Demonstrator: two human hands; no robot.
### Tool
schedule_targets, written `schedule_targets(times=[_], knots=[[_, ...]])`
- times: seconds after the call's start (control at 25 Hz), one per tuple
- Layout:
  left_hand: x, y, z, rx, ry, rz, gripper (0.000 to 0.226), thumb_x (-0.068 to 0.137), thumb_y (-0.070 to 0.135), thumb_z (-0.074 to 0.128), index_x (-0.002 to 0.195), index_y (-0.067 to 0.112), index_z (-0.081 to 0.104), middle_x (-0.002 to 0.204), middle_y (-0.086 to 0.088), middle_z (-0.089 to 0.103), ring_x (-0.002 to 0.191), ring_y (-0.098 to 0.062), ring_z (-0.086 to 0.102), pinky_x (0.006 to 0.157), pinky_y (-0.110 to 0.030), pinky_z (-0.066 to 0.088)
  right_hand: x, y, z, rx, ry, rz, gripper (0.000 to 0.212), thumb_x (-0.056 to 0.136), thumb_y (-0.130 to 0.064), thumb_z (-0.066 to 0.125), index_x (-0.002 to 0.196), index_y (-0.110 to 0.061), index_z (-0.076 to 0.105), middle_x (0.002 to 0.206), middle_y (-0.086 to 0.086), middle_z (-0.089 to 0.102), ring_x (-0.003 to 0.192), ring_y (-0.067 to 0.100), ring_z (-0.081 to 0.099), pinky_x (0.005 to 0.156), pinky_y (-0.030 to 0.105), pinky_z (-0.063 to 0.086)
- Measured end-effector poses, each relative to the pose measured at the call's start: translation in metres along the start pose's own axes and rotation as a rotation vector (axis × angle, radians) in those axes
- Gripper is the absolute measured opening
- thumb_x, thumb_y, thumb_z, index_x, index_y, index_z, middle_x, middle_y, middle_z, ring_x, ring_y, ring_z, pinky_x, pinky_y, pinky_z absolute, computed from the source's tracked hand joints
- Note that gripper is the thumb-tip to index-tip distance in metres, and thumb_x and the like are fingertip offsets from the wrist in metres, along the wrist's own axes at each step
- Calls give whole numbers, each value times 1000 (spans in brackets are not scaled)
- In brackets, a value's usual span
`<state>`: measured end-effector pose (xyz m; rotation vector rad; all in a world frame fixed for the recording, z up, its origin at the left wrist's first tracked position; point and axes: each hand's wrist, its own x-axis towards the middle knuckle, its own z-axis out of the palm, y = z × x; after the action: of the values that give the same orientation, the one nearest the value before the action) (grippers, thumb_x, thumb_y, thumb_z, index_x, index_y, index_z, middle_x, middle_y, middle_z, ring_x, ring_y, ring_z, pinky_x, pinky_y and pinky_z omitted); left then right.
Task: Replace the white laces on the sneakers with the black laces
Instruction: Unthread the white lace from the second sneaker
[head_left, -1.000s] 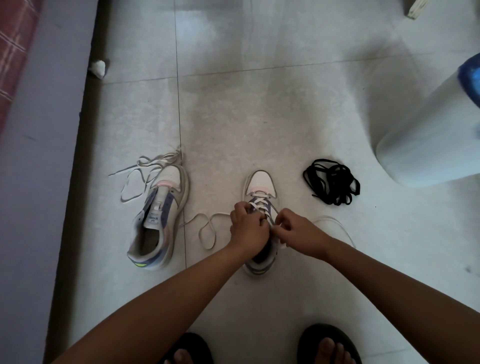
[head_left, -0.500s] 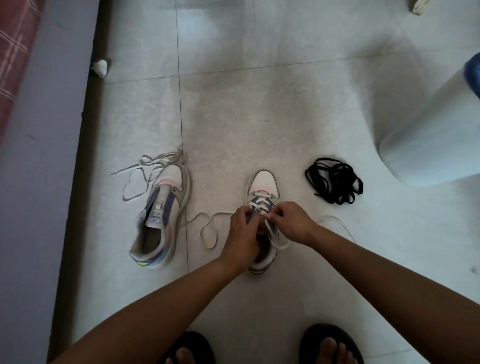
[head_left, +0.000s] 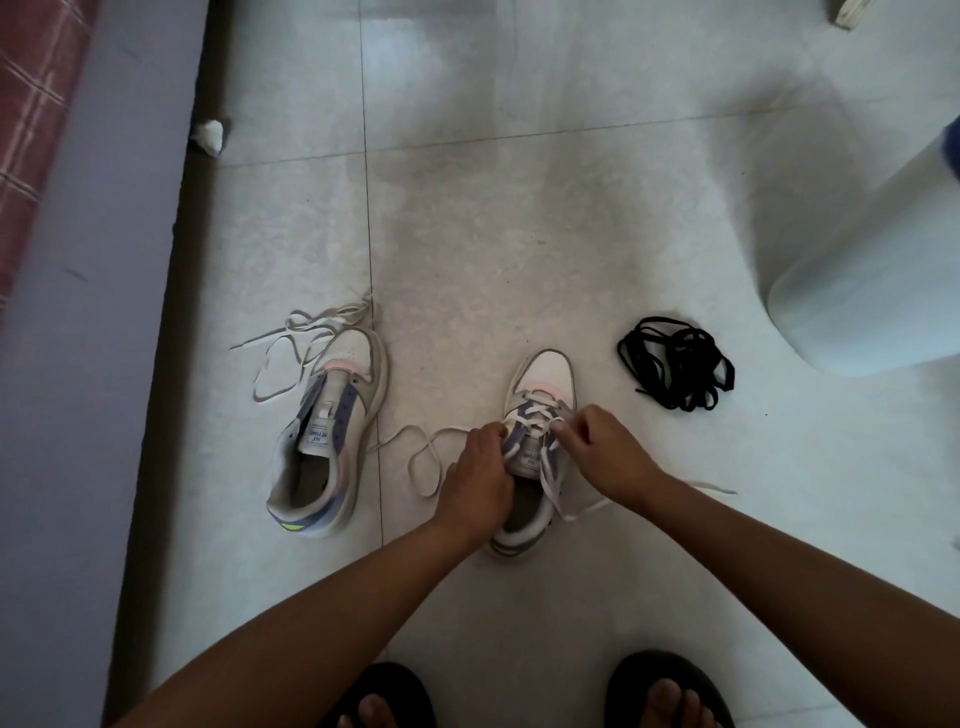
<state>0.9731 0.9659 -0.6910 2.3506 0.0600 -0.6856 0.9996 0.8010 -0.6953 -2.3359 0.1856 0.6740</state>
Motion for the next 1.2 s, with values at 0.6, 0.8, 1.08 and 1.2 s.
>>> schedule_targets(times=[0.6,0.8,1.08,1.2], knots=[[3,4,3,96,2,-4,44,90,8,44,133,14,33,132,-9,41,115,-29,46,87,-39,39,4,-3,-6,525,-262,458,41,95,-48,43,75,-13,54,66,5,52,55,16,46,53,22,37],[3,1,2,98,-8,-1,44,91,9,43,134,15,33,132,-9,42,113,-30,48,89,-41,41,16,10,-28,-315,171,64,21,98,-23,42,89,-8,54,90,16,61,82,29,58,64,33,38],[1,-4,4,83,-10,11,44,91,9,47,132,16,33,131,-8,43,114,-29,50,92,-43,44,19,25,-52,467,10,497,41,95,-47,44,90,-8,55,73,12,56,56,19,49,54,24,39],[1,-3,5,79,-7,19,43,90,8,48,129,16,34,128,-8,44,112,-29,50,91,-45,44,1,11,-15,529,-288,475,42,94,-49,47,77,-12,58,64,6,52,52,16,43,50,21,33]])
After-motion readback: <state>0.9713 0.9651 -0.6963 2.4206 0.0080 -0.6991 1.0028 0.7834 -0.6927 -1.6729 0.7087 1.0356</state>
